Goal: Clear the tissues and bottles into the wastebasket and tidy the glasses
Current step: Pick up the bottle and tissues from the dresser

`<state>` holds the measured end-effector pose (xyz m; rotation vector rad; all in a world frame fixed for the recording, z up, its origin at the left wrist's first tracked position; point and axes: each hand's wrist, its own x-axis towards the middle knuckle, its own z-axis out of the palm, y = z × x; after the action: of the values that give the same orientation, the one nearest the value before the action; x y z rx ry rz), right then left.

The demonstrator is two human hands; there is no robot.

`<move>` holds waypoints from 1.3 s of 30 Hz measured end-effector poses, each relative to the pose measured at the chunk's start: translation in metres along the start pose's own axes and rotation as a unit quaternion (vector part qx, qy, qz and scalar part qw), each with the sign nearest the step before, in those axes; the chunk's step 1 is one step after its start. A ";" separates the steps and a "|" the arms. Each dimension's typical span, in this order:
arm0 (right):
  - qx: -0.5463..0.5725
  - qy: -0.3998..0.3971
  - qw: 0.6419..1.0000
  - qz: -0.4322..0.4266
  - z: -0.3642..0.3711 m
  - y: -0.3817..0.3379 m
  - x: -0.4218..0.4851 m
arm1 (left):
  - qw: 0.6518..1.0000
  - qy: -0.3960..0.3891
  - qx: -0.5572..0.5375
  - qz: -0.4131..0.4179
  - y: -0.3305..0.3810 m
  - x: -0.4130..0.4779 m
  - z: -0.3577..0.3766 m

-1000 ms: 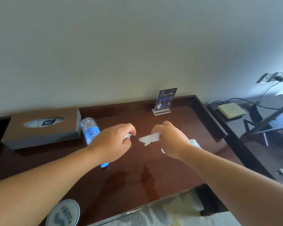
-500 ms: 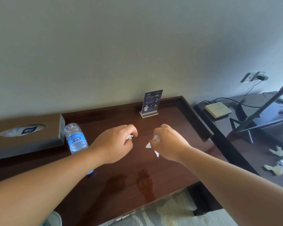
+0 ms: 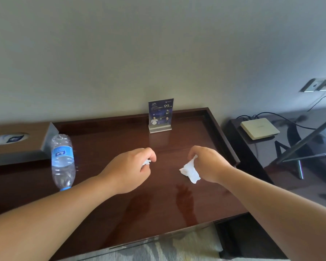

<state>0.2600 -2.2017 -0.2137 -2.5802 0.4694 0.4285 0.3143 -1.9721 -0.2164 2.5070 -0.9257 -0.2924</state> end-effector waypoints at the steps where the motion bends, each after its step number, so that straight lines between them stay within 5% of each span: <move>1: 0.002 0.005 1.000 -0.005 0.001 0.007 0.005 | 1.000 -0.003 -0.001 -0.006 0.004 0.002 0.005; 35: -0.129 -0.010 0.991 -0.018 0.100 0.043 0.071 | 0.993 -0.074 -0.027 -0.093 -0.046 0.015 0.073; 39: -0.028 -0.014 0.998 -0.047 0.083 0.019 0.070 | 0.996 -0.041 -0.027 -0.077 -0.043 0.016 0.065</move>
<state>0.2978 -2.1929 -0.3168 -2.6349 0.3289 0.4491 0.3278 -1.9758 -0.2946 2.5367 -0.7452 -0.4653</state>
